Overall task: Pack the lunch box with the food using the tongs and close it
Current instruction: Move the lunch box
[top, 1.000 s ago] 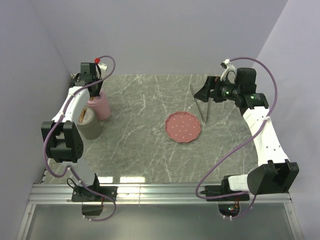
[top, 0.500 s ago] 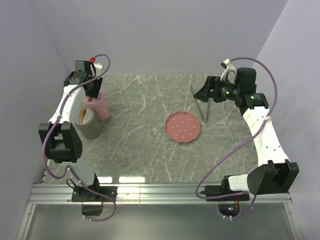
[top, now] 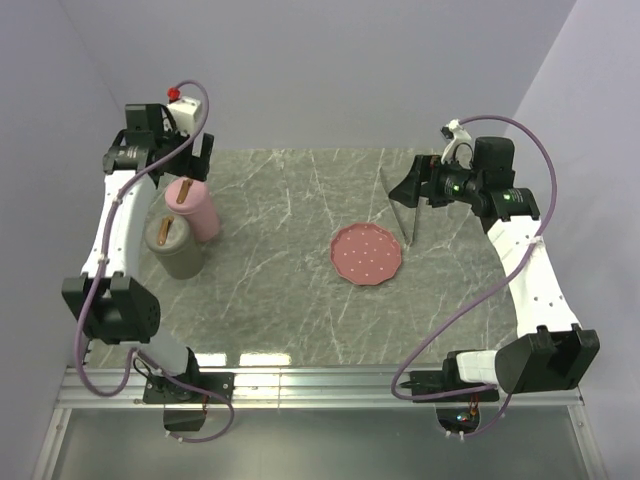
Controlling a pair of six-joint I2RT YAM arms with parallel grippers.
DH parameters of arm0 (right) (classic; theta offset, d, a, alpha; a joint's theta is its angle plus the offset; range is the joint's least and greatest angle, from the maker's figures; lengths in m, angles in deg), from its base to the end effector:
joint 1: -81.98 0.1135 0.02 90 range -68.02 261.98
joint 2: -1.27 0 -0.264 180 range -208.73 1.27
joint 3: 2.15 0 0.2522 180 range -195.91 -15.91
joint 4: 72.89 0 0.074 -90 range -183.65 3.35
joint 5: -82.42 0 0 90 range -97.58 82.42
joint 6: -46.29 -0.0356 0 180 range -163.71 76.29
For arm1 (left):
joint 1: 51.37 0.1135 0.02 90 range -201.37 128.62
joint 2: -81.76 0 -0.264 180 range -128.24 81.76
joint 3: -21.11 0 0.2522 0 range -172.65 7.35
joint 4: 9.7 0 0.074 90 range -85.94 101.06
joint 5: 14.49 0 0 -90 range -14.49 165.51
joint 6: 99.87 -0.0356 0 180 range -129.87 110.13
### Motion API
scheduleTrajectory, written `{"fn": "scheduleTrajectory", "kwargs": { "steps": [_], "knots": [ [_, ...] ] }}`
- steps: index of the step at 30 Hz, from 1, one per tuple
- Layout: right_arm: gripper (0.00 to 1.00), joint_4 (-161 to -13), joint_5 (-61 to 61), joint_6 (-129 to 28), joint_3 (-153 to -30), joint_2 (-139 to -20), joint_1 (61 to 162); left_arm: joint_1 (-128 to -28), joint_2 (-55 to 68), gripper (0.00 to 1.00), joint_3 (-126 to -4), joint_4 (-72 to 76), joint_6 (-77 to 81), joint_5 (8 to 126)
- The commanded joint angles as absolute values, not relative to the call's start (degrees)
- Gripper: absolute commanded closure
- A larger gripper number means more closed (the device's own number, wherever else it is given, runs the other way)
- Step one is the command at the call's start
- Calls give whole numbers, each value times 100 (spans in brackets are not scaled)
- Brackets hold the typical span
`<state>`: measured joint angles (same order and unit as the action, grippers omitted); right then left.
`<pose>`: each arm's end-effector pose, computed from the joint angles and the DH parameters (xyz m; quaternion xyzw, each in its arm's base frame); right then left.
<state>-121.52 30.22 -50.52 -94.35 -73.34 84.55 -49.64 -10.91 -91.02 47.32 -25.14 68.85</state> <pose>0.2766 0.0343 0.3916 -0.1288 0.8289 0.3191 0.4410 0.3567 0.0066 0.3946 0.1311 0.8863 0.0137 0.4439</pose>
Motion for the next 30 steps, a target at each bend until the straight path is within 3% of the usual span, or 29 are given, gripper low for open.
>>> {"fn": "scheduleTrajectory", "kwargs": {
  "steps": [1,6,16,30],
  "knots": [
    [0,-12452,2820,-4592,-9598,-7072,8409,-4970,-351,1,-9189,4510,-2192,5654],
    [0,-12795,2652,-3995,-9318,-6783,8409,-5058,-130,1,-9022,4528,-1893,5038],
    [0,-12945,2239,-3395,-8087,-5965,8417,-5313,704,1,-7177,3842,-1559,4931],
    [0,-12822,2327,-3571,-7647,-5683,8417,-5533,1153,0,-6578,3868,-1989,4888]
  ]
}}
